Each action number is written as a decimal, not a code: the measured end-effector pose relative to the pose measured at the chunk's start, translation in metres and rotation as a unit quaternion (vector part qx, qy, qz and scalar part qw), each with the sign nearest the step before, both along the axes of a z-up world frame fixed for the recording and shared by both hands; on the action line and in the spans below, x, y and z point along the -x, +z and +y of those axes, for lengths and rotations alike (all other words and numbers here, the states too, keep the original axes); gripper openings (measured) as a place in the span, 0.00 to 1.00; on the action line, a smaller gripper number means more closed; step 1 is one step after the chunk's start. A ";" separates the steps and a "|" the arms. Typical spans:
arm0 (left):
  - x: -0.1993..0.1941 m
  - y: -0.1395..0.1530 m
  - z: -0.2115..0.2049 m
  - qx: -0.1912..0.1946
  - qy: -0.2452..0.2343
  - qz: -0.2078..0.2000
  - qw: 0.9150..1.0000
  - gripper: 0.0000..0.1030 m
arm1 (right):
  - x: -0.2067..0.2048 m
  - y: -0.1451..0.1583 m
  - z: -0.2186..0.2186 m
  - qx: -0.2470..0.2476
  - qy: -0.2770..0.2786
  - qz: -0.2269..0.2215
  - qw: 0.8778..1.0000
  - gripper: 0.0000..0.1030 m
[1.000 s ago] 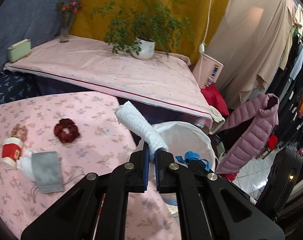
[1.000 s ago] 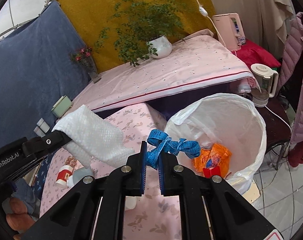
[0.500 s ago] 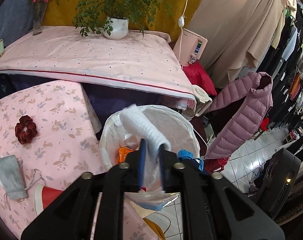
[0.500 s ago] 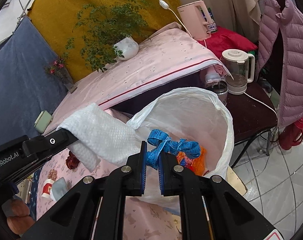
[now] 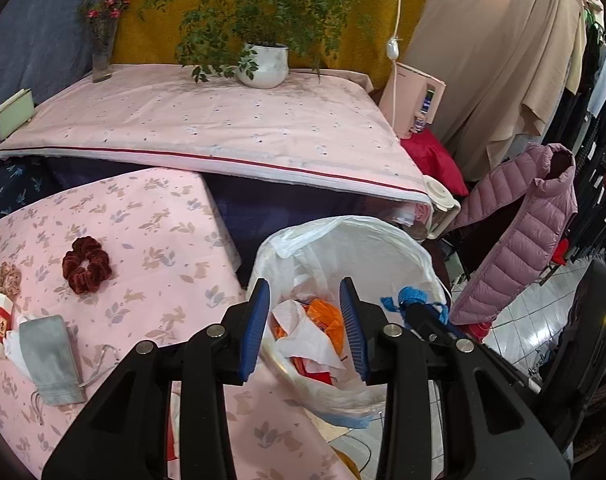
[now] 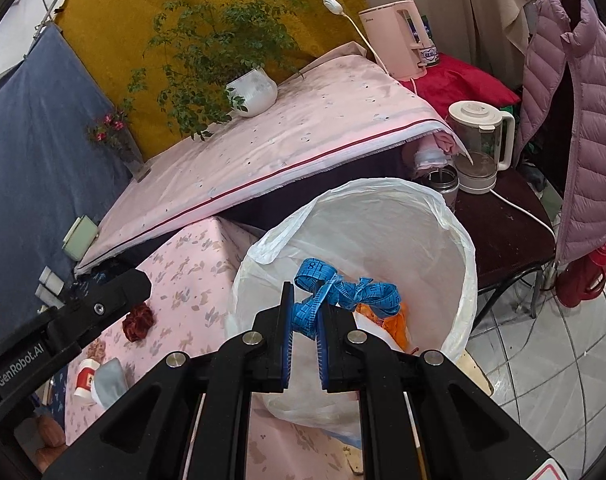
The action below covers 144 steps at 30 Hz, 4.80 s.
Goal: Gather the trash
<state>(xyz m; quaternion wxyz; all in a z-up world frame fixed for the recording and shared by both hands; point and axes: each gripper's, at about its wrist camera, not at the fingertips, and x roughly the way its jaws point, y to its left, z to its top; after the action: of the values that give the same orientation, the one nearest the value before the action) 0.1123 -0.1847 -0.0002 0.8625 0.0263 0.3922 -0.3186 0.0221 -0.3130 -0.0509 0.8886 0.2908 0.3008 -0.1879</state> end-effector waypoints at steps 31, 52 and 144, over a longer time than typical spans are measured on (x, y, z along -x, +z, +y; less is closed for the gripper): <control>-0.019 -0.038 0.144 -0.024 0.162 0.019 0.986 0.64 | -0.036 0.014 0.122 0.054 0.120 0.025 0.991 0.52; -0.025 -0.084 0.273 -0.034 0.280 0.072 0.957 0.72 | -0.058 -0.043 0.192 0.049 0.181 0.108 0.976 0.60; -0.005 -0.124 0.147 -0.104 0.140 0.115 0.978 0.69 | -0.002 -0.021 0.067 0.004 0.063 0.030 0.998 0.13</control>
<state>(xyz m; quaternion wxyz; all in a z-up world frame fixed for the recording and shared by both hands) 0.1170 -0.0372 -0.1245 0.8402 0.0241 0.5196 -0.1530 0.0242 -0.2457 -0.0719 0.8904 0.2621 0.3444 -0.1411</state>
